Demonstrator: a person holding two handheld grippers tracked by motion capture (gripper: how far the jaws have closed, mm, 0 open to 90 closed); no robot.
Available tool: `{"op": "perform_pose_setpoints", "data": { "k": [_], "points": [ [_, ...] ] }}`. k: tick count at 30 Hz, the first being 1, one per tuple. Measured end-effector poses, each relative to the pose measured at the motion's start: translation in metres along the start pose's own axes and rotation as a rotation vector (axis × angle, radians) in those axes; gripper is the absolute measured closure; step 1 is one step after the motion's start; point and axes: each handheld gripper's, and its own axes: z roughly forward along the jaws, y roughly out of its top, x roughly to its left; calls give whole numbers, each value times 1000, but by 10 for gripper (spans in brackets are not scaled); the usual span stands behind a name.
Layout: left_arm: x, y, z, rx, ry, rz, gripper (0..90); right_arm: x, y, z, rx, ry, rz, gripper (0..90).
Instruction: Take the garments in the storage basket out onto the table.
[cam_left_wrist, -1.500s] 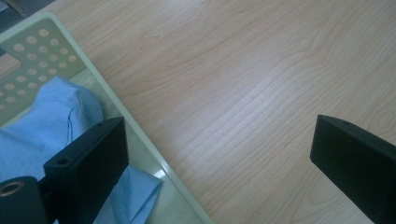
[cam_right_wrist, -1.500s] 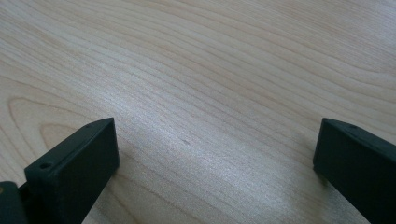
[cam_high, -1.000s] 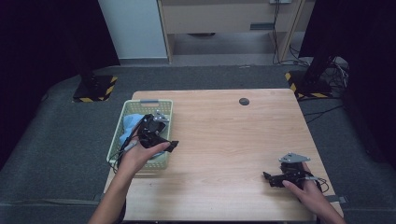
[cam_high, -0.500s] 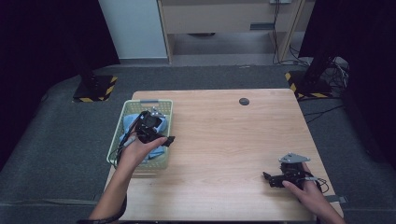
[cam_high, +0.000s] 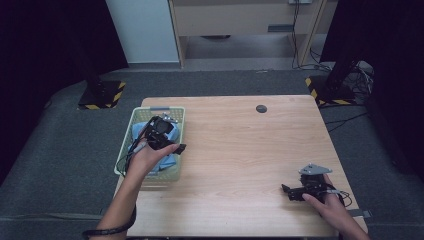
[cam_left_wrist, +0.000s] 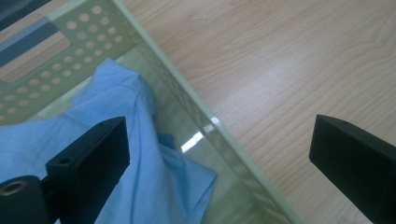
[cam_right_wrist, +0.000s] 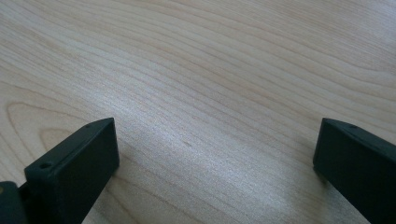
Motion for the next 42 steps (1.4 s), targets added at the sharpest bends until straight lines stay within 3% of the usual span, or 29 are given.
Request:
{"op": "perform_pose_setpoints", "data": {
  "k": [20,33,42],
  "points": [
    [30,-9,-7,-37,24,-42,46,-2,0,1,0,13,-12,5],
    [51,-15,7,3,30,-73,45,-1,0,0,0,12,-11,5],
    [58,-11,2,-11,47,-88,40,-1,0,0,0,10,-11,5]
  ]
}}
